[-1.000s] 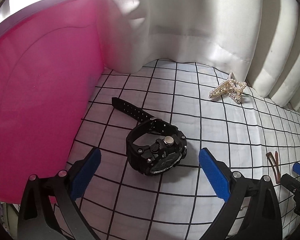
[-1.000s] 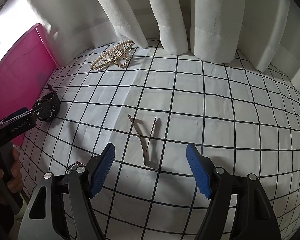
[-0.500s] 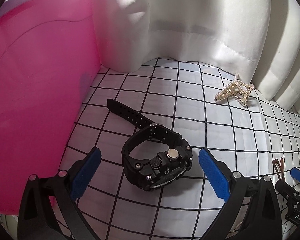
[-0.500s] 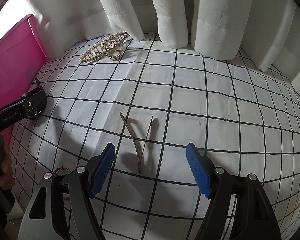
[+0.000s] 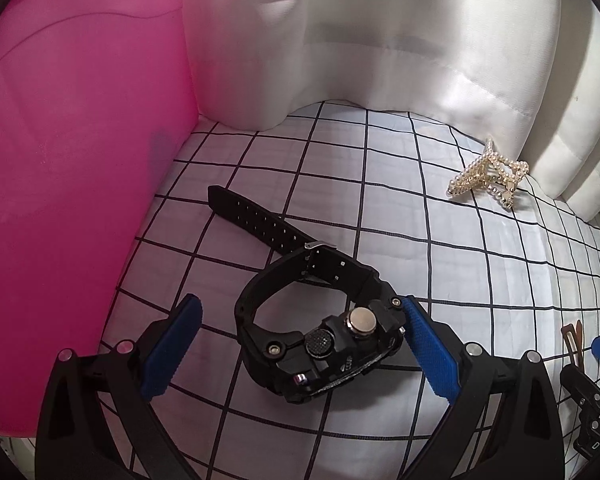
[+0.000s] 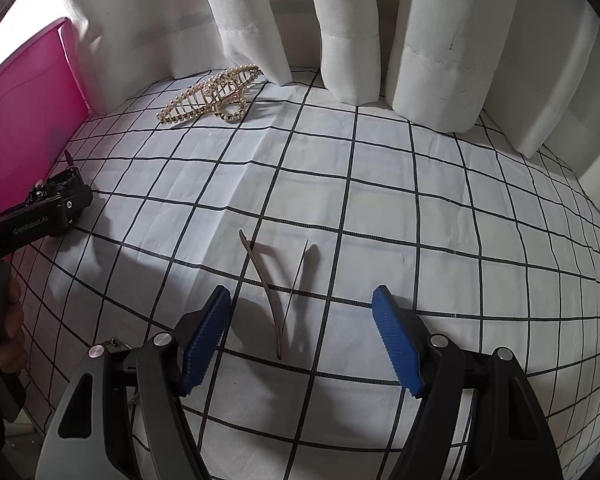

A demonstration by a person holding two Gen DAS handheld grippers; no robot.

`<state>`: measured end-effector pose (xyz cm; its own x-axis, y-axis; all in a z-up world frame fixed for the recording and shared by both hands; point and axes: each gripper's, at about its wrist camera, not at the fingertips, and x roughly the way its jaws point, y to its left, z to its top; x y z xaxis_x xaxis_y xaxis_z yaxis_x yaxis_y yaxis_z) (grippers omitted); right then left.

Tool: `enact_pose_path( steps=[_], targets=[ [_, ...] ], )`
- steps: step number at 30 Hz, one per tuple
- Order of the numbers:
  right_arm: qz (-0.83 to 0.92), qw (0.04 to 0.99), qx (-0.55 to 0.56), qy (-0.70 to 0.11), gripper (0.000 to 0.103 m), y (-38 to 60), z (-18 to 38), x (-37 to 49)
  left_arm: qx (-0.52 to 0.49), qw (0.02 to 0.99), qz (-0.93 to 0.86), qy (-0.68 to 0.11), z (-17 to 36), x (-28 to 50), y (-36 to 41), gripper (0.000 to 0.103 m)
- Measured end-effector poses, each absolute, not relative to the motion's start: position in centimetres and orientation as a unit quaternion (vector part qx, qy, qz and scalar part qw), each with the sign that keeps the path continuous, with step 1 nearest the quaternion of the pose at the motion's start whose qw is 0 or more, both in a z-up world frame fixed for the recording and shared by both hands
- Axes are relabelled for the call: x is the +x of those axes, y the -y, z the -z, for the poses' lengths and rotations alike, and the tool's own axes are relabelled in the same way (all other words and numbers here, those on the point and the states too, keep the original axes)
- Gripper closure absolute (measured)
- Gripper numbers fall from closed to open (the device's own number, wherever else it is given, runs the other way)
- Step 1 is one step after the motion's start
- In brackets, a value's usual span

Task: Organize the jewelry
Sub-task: 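Close the left tool on the black watch while the right tool grasps the brown hair pin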

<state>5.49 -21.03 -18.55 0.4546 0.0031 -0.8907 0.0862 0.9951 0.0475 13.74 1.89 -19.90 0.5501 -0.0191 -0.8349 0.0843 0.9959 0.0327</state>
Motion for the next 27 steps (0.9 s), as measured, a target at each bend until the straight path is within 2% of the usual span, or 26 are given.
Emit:
enact_pose_path(
  steps=[16, 23, 25, 27],
  targets=[
    [0.024, 0.865, 0.03, -0.501, 0.034, 20.7, 18.5, 5.1, 0.035, 0.882, 0.024, -0.47, 20.9, 14.0, -1.0, 0.007],
    [0.015, 0.868, 0.025, -0.496, 0.048, 20.0, 18.3, 4.7, 0.029, 0.881, 0.016, -0.471, 21.1, 13.2, -1.2, 0.007],
    [0.01, 0.869, 0.022, -0.495, 0.052, 19.8, 18.2, 4.7, 0.019, 0.879, 0.019, -0.477, 21.1, 13.1, -1.3, 0.01],
    [0.005, 0.869, 0.019, -0.495, 0.06, 19.7, 18.2, 4.8, 0.015, 0.877, 0.021, -0.48, 21.1, 12.9, -1.5, 0.013]
  ],
)
